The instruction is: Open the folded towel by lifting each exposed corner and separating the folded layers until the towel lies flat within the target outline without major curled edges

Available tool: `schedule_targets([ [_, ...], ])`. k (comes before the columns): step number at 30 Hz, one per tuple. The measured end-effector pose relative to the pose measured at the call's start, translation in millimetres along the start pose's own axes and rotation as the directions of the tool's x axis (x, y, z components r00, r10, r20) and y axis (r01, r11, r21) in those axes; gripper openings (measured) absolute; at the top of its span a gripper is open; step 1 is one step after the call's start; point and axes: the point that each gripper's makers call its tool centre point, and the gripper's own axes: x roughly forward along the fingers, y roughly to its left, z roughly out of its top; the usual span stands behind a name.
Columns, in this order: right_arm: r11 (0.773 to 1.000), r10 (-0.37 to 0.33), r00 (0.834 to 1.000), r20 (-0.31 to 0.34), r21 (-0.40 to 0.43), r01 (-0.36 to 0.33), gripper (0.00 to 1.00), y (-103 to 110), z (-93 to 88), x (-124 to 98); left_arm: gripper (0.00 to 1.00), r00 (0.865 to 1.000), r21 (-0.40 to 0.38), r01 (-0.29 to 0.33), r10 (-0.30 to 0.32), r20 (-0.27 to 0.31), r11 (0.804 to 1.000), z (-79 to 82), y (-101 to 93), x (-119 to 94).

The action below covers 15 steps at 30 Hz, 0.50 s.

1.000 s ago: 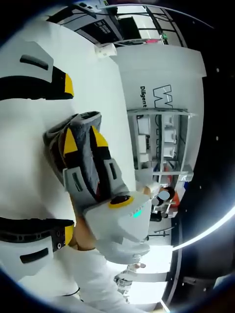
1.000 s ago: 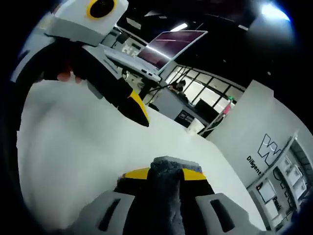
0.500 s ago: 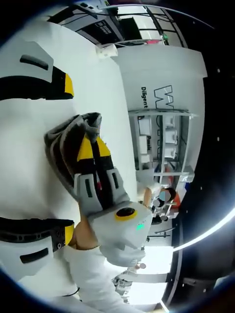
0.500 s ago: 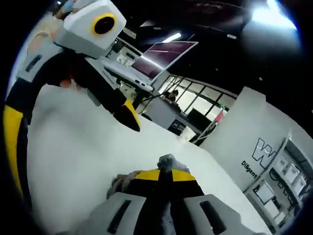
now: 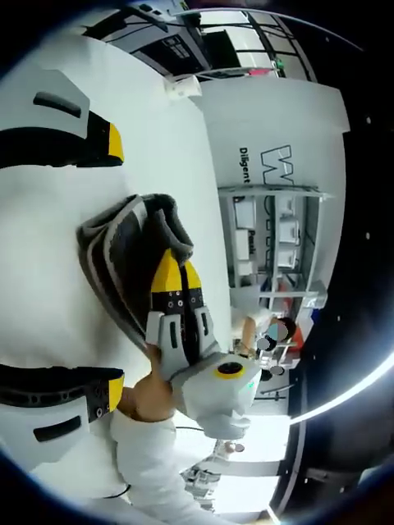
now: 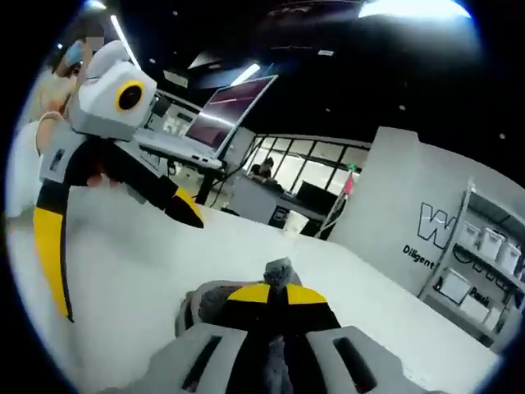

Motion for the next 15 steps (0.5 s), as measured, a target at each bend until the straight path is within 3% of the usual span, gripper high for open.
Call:
schedule_targets([
  [15,0.989,-0.094,0.995,0.036,0.113,0.090,0.00,-42,3.0,-27,0.99,1.000,-0.003,-0.020,0.020,-0.008,1.000,-5.2,11.4,0],
])
